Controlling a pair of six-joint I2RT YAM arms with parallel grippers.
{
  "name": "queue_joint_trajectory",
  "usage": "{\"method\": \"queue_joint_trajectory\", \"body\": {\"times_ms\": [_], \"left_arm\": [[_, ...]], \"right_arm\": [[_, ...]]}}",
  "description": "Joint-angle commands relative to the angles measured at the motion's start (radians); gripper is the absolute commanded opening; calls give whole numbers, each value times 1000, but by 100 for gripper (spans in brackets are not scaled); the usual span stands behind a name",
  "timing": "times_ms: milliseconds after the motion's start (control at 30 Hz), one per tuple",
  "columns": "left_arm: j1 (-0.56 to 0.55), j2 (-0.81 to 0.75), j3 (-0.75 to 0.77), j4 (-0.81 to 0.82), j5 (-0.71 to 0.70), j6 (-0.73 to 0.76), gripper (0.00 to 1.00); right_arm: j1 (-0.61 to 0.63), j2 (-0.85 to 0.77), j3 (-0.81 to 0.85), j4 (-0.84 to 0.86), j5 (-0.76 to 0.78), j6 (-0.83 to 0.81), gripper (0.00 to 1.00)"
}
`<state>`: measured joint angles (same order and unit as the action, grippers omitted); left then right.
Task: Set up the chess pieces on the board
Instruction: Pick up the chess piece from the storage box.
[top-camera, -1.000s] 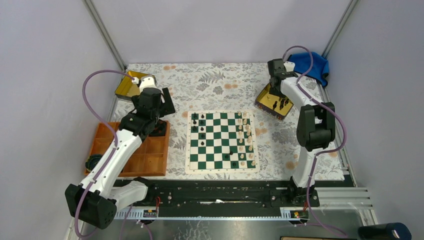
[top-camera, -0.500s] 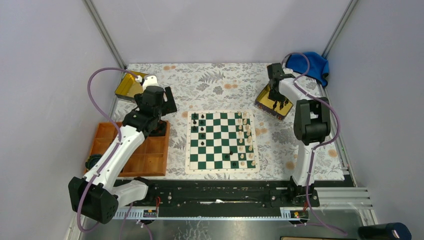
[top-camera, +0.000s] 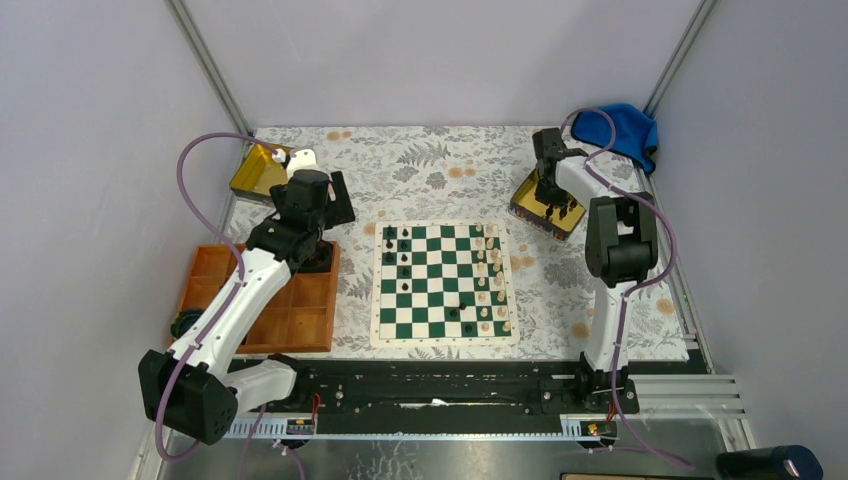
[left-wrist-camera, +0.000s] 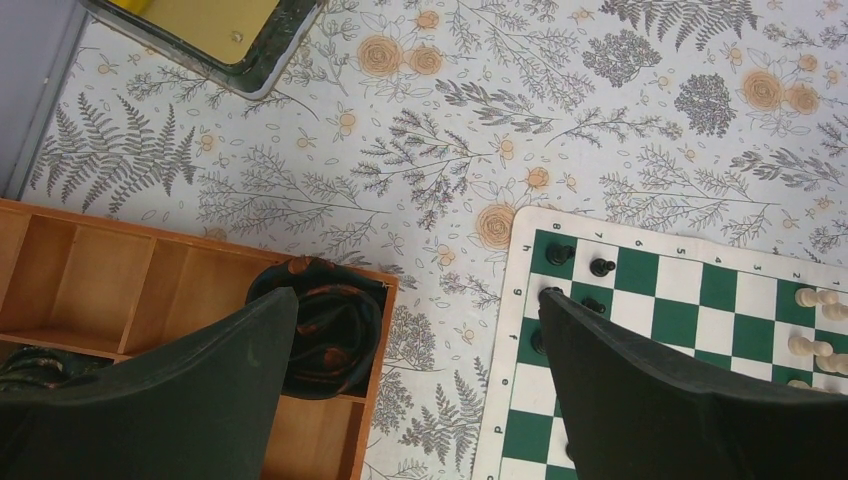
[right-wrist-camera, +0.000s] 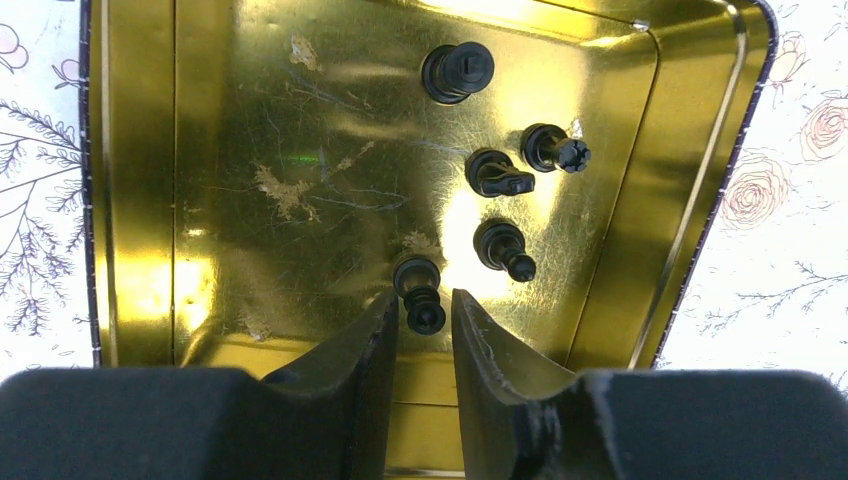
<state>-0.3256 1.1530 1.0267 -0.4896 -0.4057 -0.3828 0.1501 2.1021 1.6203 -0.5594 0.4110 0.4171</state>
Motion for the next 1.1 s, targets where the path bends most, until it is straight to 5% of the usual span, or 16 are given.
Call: {"method": "queue_joint_trajectory", "body": {"times_ms": [0,500,1067], "left_arm": [[-2,4,33,53,4,19,99],[-2,-7,24,54,2,16,99],[-1,-48,10,52,1,14,99]], "right_arm": [[-3,7,36,-8,-10,12,32],[-3,-23,42,-7,16,-15,0],[64,-173,55,-31,-15,-45,0]]}}
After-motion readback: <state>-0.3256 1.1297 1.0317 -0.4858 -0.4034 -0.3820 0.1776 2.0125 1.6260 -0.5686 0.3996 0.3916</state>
